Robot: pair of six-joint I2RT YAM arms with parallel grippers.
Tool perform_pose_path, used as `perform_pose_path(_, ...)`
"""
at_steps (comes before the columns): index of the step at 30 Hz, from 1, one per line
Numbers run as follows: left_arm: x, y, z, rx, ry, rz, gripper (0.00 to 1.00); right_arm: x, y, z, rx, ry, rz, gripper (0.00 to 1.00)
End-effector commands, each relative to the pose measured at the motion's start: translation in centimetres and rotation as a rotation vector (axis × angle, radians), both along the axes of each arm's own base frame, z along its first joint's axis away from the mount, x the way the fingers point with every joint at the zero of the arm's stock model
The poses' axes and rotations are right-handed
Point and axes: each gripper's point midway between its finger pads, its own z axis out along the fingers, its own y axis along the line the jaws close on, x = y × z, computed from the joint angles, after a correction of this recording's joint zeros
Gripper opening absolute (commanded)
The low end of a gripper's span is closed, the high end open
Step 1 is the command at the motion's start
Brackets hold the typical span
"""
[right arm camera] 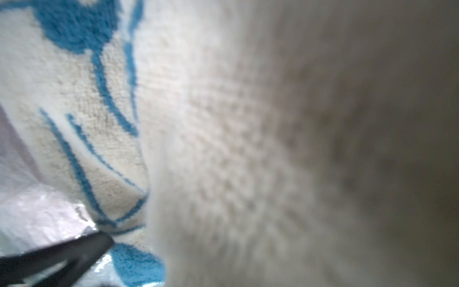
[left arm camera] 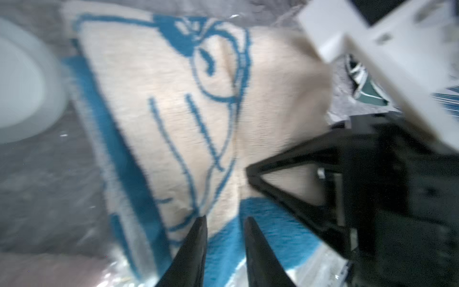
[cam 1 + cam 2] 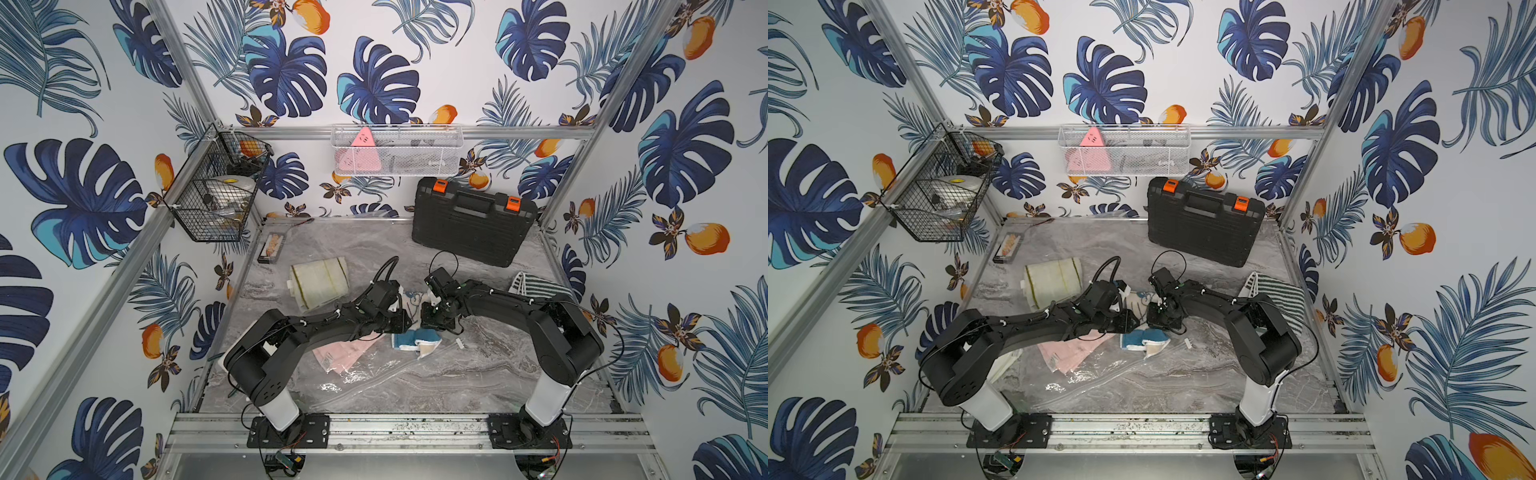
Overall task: Place the folded towel into the vacuum bag
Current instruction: Pick up the towel from the vacuum bag.
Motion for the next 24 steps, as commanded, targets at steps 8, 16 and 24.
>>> perform_pose_path(8, -1.4, -3.3, -3.9, -0.15, 0.105, -0.026, 0.29, -0.5, -0.2, 3.8, -0.176, -0.083, 0.131, 0.18)
perform_pose_path(16, -2.2, -2.9, -3.8, -0.173, 0.109, -0.033, 0.28, -1.7, 2.6, -0.3, -0.125, -0.097, 0.182, 0.52)
perform_pose_path(24, -2.0, 0.9, -3.1, -0.115, 0.107, -0.026, 0.29, -5.3, -2.4, -5.6, -0.372, -0.016, 0.266, 0.68)
